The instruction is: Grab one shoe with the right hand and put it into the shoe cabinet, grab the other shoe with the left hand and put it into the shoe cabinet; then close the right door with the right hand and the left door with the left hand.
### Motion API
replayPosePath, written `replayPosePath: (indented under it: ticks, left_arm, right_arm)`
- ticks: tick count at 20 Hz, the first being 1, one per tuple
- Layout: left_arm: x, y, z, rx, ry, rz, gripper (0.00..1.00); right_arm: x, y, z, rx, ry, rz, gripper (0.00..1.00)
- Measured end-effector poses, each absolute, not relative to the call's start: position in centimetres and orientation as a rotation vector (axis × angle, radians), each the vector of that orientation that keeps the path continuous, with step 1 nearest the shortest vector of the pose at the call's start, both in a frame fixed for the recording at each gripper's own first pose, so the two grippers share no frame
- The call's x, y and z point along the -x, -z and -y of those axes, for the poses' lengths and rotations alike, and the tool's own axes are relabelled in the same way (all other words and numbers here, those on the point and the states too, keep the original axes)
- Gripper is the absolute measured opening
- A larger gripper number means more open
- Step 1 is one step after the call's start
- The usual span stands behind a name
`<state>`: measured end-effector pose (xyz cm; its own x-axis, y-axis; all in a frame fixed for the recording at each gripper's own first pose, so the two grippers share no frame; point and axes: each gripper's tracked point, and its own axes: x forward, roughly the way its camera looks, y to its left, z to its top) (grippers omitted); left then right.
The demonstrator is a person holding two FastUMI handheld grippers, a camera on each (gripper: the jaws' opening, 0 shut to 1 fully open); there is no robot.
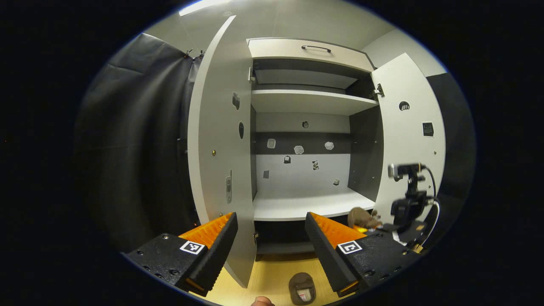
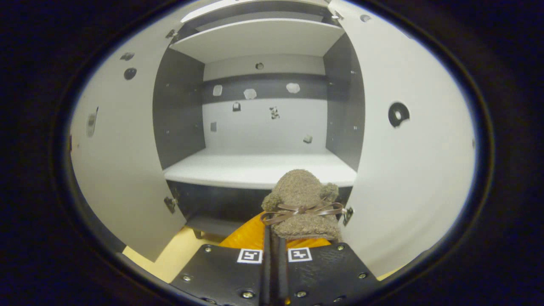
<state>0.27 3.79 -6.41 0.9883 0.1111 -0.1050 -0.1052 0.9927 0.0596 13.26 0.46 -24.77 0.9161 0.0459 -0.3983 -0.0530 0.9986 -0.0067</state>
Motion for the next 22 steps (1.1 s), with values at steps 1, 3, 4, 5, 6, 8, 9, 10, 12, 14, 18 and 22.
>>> replayPosePath:
  ticks: [1,3,4,5,6,8,9,10,12,14,18,22]
  left_arm:
    - [-0.4,6.6,-3.7,-0.055,-0.104,-0.109,0.99]
    - [-0.8,6.8,-3.6,-0.052,-0.093,-0.111,0.98]
    - [-1.1,6.8,-3.5,-0.050,-0.089,-0.110,0.98]
    - [-1.3,6.9,-3.5,-0.049,-0.086,-0.109,0.98]
    - [-1.6,6.9,-3.4,-0.050,-0.085,-0.109,0.98]
    - [-2.2,7.2,-3.6,-0.050,-0.086,-0.115,0.98]
    - [-2.4,7.4,-3.6,-0.047,-0.088,-0.120,0.98]
    - [-2.8,7.6,-3.7,-0.044,-0.090,-0.125,0.98]
    - [-3.4,8.1,-4.0,-0.043,-0.099,-0.137,0.98]
    - [-3.7,8.3,-4.3,-0.046,-0.107,-0.145,0.98]
    - [-4.1,8.7,-4.7,-0.049,-0.121,-0.155,0.96]
    - [-4.1,9.1,-4.9,-0.049,-0.123,-0.165,0.98]
  right_arm:
    - [-14.9,23.3,-0.7,0.027,-0.055,-0.389,0.08]
    - [-18.4,21.3,-0.9,0.056,-0.057,-0.352,0.08]
    - [-20.1,20.9,-1.1,0.062,-0.056,-0.341,0.08]
    - [-21.8,20.5,-1.1,0.067,-0.056,-0.332,0.08]
    - [-23.6,20.4,-1.2,0.068,-0.057,-0.329,0.08]
    - [-27.0,20.0,-1.5,0.064,-0.064,-0.329,0.08]
    - [-28.8,19.9,-1.7,0.063,-0.065,-0.330,0.08]
    - [-30.4,20.0,-1.8,0.068,-0.065,-0.334,0.08]
    - [-33.4,20.8,-2.1,0.075,-0.067,-0.342,0.08]
    - [-35.6,21.8,-2.3,0.061,-0.064,-0.359,0.07]
    - [-38.0,24.8,-1.9,0.031,-0.045,-0.421,0.08]
    - [-39.0,26.6,-1.4,0.016,-0.019,-0.458,0.08]
